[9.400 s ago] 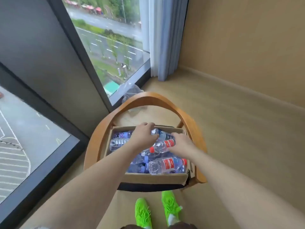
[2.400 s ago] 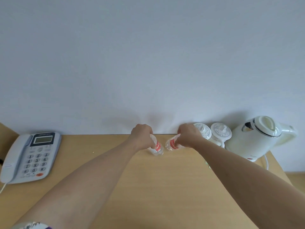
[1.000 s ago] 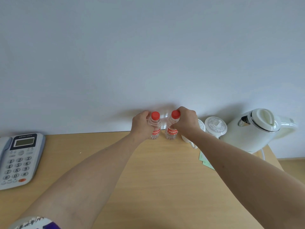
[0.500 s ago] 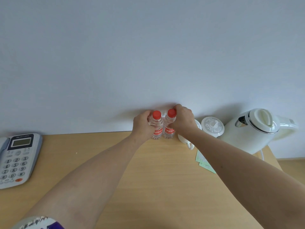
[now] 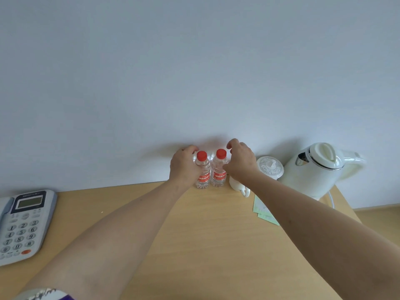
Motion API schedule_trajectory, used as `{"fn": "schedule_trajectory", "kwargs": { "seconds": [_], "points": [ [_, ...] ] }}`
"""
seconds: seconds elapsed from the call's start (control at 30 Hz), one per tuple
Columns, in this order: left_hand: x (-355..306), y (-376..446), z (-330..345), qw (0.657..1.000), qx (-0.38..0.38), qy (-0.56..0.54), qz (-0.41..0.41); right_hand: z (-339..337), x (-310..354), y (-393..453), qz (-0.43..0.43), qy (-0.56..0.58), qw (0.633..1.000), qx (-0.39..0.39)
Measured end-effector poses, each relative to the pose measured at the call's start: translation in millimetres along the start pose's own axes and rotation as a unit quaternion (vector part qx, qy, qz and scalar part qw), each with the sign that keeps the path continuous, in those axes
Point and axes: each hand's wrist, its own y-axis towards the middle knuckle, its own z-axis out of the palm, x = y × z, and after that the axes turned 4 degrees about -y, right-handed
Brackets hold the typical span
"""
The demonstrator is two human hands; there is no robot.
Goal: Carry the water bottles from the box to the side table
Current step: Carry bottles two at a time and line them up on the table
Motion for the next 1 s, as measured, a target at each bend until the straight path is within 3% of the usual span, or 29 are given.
{"fn": "schedule_trajectory", "kwargs": {
  "seconds": [0.27,0.53,0.73,1.0],
  "points": [
    [-47.4,-6.9,-29.1,0.988,0.051,0.033,0.144,-38.2,6.7,-57.5,0.038,-0.057,0.994,-0.081],
    [-134.0,-73.1,25.1,0.930,0.206,0.083,0.293,-93.2,-52.3,-178.8,0.193,-0.126,0.962,-0.148],
    [-235.0,-160.5,82.3,0.862,0.278,0.070,0.418,-146.7,-115.7,-311.3,0.346,-0.153,0.902,-0.206],
    [-347.6,-347.3,149.1,0.736,0.376,0.041,0.561,-201.0,-178.2,-520.1,0.522,-0.179,0.796,-0.247]
  ]
}}
